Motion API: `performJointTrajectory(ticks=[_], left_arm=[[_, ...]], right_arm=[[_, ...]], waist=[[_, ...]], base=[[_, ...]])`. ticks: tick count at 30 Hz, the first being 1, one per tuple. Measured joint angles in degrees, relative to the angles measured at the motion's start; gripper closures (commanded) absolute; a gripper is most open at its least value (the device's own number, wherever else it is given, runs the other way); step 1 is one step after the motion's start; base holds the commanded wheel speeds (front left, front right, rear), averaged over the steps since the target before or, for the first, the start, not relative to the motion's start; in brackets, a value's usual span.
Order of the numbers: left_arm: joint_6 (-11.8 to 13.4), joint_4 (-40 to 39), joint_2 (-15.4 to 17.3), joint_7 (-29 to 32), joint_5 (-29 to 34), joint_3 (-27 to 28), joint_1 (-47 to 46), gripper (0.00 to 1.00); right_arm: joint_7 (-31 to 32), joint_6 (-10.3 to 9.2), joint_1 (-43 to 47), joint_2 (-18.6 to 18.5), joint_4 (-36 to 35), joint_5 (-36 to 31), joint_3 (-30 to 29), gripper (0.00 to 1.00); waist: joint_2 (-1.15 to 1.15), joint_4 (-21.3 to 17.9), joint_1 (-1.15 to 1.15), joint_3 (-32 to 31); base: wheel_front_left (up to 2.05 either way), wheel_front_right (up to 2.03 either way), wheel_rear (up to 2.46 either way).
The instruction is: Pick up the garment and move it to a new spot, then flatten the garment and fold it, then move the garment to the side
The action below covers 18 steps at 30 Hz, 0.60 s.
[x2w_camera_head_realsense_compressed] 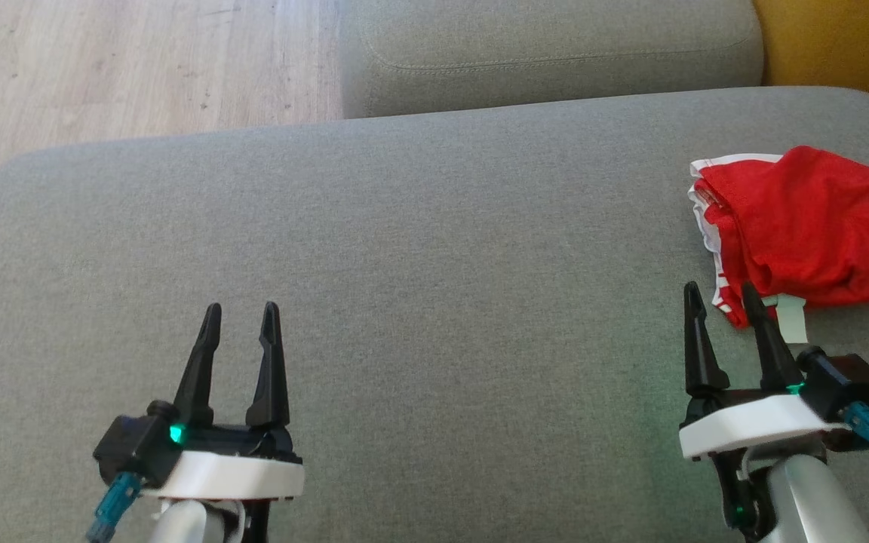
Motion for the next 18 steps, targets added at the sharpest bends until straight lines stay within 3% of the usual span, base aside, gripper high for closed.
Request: performJointTrajectory(ticks=[18], left_arm=[[0.03,0.87,0.00,0.00,-0.15,0.02,-0.01,0.00]], right_arm=[[-0.41,0.00,-0.01,0.02,-0.02,0.93,0.42,0.00]], waist=[[0.00,0.08,0.00,0.25]], base=[[0.00,0.00,0.00]])
